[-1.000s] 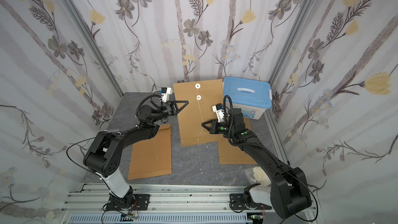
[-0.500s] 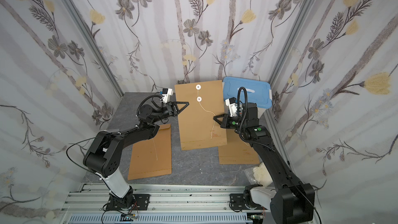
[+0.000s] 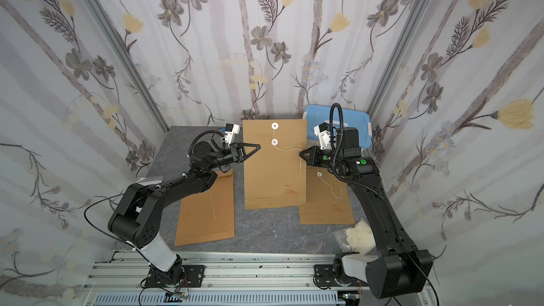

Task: Close the mouth of the file bag
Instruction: Close the file bag.

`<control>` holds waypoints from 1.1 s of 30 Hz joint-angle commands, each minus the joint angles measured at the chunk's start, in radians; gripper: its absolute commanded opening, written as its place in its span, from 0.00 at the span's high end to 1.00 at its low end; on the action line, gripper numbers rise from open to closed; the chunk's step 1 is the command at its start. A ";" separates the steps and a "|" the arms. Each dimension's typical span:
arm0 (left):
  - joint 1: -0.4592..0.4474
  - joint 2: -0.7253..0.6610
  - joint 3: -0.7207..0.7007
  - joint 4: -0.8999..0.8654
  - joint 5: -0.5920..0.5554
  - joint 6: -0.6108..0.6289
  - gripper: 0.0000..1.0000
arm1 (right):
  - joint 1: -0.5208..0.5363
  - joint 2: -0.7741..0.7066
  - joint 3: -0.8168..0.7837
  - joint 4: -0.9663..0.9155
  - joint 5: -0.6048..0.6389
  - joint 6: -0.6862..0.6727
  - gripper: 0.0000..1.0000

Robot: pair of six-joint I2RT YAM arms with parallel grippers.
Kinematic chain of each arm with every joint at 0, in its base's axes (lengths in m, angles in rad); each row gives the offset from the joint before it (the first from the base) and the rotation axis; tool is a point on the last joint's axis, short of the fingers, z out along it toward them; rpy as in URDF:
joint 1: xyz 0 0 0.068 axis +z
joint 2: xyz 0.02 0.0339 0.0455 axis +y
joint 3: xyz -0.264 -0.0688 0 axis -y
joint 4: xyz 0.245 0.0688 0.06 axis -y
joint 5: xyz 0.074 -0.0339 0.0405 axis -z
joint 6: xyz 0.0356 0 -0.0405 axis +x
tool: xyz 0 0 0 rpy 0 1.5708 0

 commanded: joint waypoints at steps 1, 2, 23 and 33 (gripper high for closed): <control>0.000 -0.009 -0.004 0.013 0.023 0.012 1.00 | -0.005 0.017 0.042 -0.063 0.037 -0.025 1.00; -0.001 -0.009 -0.006 0.013 0.025 0.011 1.00 | -0.005 0.022 0.056 -0.072 0.040 -0.025 1.00; -0.002 0.000 -0.018 0.100 0.052 -0.028 1.00 | -0.034 0.136 0.224 -0.181 0.079 -0.051 1.00; -0.007 0.003 -0.019 0.099 0.035 -0.033 1.00 | -0.030 0.128 0.227 -0.189 0.065 -0.046 1.00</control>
